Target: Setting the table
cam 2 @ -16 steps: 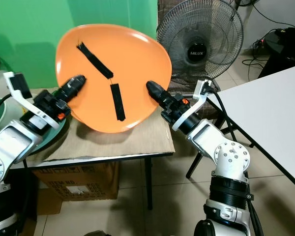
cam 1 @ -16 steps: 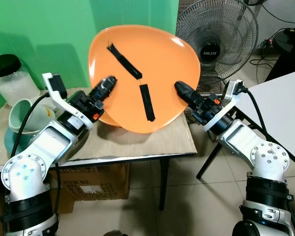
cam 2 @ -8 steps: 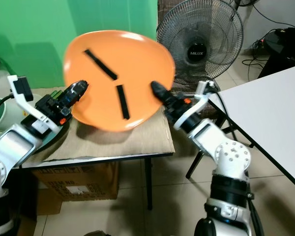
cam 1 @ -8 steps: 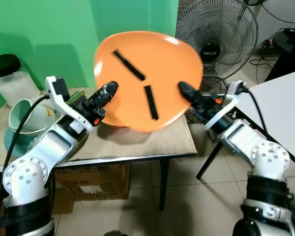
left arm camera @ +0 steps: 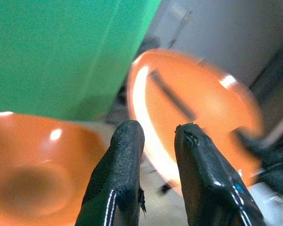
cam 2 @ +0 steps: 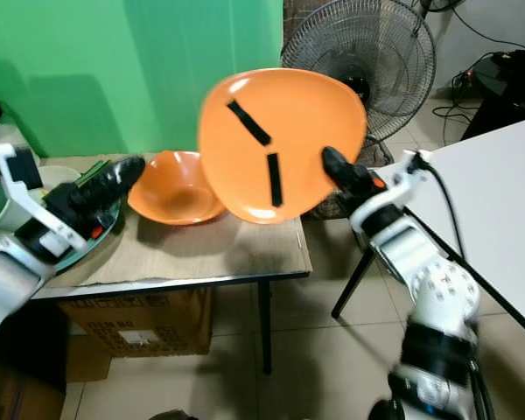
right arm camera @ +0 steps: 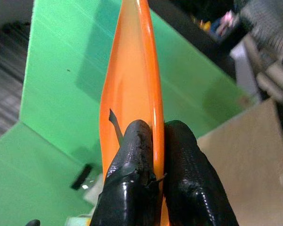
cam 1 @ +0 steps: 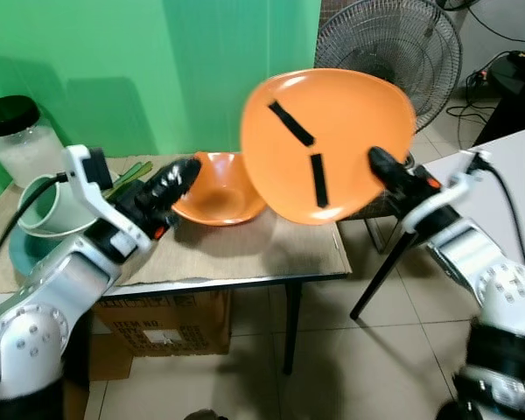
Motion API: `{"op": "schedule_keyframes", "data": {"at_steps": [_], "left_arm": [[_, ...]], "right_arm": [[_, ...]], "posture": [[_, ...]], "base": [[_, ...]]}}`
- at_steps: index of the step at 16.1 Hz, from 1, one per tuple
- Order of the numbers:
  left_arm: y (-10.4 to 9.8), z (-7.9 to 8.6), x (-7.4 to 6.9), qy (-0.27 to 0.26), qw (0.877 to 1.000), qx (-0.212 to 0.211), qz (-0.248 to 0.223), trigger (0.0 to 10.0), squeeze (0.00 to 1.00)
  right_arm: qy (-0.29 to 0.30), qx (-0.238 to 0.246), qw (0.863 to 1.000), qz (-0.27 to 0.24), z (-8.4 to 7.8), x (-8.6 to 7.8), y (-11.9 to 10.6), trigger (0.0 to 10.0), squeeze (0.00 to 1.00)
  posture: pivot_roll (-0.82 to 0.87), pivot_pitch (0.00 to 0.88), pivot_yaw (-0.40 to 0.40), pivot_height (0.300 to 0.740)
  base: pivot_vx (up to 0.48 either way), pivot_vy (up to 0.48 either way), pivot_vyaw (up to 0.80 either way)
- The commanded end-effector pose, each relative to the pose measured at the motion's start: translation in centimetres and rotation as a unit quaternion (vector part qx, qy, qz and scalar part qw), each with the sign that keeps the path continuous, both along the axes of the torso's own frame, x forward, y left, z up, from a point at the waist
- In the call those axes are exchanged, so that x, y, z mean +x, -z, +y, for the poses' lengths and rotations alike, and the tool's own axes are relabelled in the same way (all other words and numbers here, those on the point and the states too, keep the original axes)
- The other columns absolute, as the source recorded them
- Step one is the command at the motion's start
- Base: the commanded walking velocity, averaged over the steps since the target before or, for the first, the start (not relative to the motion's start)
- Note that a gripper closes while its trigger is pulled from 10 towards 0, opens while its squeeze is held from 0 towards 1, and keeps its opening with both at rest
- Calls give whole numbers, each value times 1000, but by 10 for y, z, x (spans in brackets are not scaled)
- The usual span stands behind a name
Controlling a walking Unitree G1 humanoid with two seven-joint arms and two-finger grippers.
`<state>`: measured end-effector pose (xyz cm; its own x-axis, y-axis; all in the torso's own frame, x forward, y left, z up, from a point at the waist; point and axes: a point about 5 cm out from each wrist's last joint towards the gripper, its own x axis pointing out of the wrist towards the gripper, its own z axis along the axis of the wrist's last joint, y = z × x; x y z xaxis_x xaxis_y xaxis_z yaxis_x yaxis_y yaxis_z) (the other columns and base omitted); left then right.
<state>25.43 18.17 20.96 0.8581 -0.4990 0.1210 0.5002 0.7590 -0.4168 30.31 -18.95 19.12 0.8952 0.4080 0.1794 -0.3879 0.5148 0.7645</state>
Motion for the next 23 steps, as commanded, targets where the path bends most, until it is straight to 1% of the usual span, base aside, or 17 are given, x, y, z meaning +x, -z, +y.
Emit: {"op": "schedule_keyframes", "data": {"at_steps": [1, 2, 3, 4, 5, 6, 8, 9, 10, 12, 15, 17, 19, 20, 21, 22, 23], "left_arm": [[-1, 0, 0, -38, 998, 52, -13, 10000, 0], [-3, -1, 1, -60, 995, 75, -25, 10000, 0], [-3, -3, 2, -77, 991, 101, -31, 10000, 0], [-3, -4, 2, -82, 990, 111, -32, 10000, 0], [1, -8, 4, -104, 983, 148, -43, 10000, 0], [4, -13, 5, -119, 976, 170, -61, 10000, 0], [7, -25, 5, -127, 967, 208, -76, 10000, 0], [6, -34, 5, -133, 958, 234, -96, 10000, 0], [3, -39, 6, -137, 956, 235, -110, 10000, 0], [0, -44, 7, -147, 946, 257, -131, 10000, 0], [-4, -43, 7, -164, 942, 254, -147, 10000, 0], [-5, -42, 6, -179, 941, 245, -150, 10000, 0], [-4, -43, 5, -175, 942, 245, -151, 10000, 0], [-1, -42, 6, -174, 940, 252, -147, 10000, 0], [2, -40, 8, -182, 937, 263, -143, 10000, 0], [4, -38, 9, -190, 935, 268, -134, 10000, 0], [4, -35, 11, -195, 933, 272, -136, 10000, 0]], "right_arm": [[16, -8, 998, -61, 1, -9, -23, 9176, 0], [36, -24, 997, -69, 1, -15, -27, 10000, 0], [52, -22, 995, -76, 2, -18, -30, 10000, 0], [55, -17, 995, -78, 2, -19, -30, 10000, 0], [75, -17, 994, -76, 2, -22, -31, 10000, 0], [74, -55, 994, -55, 7, -25, -28, 10000, 0], [65, -49, 992, -92, 17, -36, -34, 10000, 0], [64, -83, 988, -114, 24, -41, -36, 10000, 0], [61, -121, 985, -107, 29, -42, -32, 10000, 0], [66, -121, 986, -98, 35, -41, -31, 10000, 0], [67, -143, 983, -92, 42, -40, -28, 10000, 0], [73, -129, 985, -86, 43, -39, -28, 10000, 0], [88, -118, 986, -82, 40, -36, -30, 10000, 0], [98, -121, 984, -82, 38, -34, -32, 10000, 0], [108, -125, 983, -85, 37, -31, -33, 10000, 0], [109, -128, 982, -84, 38, -31, -33, 10000, 0], [105, -135, 982, -81, 41, -30, -31, 10000, 0]], "posture": [[-21, 0, 31, 740], [-24, 0, 33, 740], [-28, 0, 34, 740], [-28, 0, 34, 740], [-34, 0, 38, 740], [-41, 0, 43, 740], [-46, 0, 43, 740], [-49, 0, 42, 740], [-52, 0, 41, 740], [-53, 0, 39, 740], [-52, 0, 29, 740], [-49, 0, 19, 740], [-53, 0, 17, 740], [-57, 0, 17, 740], [-57, 0, 14, 740], [-57, 0, 12, 740], [-53, 0, 6, 740]], "base": [[0, 0, 0], [0, 0, 0], [0, 0, 0], [0, 0, 0], [0, 0, 0], [0, 0, 0], [0, 0, 0], [0, 0, 0], [0, 0, 0], [0, 0, -800], [0, 0, -800], [0, 0, -800], [0, 0, -800], [0, 0, -800], [0, 0, -800], [0, 0, -800], [0, 0, -800]]}}
